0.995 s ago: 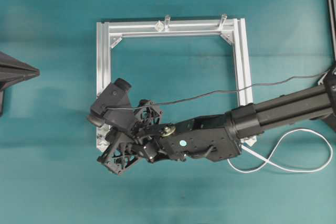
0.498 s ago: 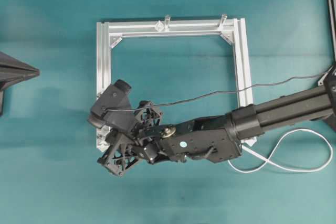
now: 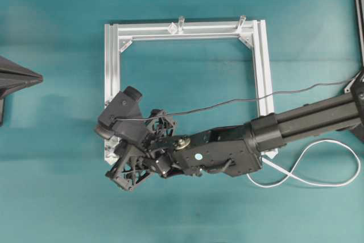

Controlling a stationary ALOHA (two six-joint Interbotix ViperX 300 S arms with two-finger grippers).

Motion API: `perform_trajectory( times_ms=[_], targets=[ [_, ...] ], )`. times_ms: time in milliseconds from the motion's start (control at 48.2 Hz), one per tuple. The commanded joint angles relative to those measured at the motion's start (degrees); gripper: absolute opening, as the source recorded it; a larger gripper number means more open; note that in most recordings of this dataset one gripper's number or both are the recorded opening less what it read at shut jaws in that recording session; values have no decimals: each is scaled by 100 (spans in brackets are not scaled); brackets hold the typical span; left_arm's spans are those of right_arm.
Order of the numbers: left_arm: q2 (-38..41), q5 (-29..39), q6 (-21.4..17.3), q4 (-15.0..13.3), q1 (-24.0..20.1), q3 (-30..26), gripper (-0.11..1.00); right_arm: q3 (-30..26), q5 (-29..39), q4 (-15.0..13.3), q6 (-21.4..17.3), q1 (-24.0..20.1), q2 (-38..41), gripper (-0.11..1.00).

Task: Move the cable alternately left and right between 8 closely spaced pins so it hooks onto each one.

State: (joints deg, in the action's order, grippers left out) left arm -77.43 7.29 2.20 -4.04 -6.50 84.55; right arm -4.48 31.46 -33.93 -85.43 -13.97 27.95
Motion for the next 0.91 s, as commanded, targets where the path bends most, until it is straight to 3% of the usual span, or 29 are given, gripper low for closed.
perform_trajectory(
  times_ms=[0, 891],
  targets=[
    [44, -26, 35, 0, 18, -62, 0, -132, -18, 9, 18, -97, -132, 14],
    [44, -18, 44, 0, 18, -70, 0, -229, 316, 26, -18, -598, -132, 14]
  ],
)
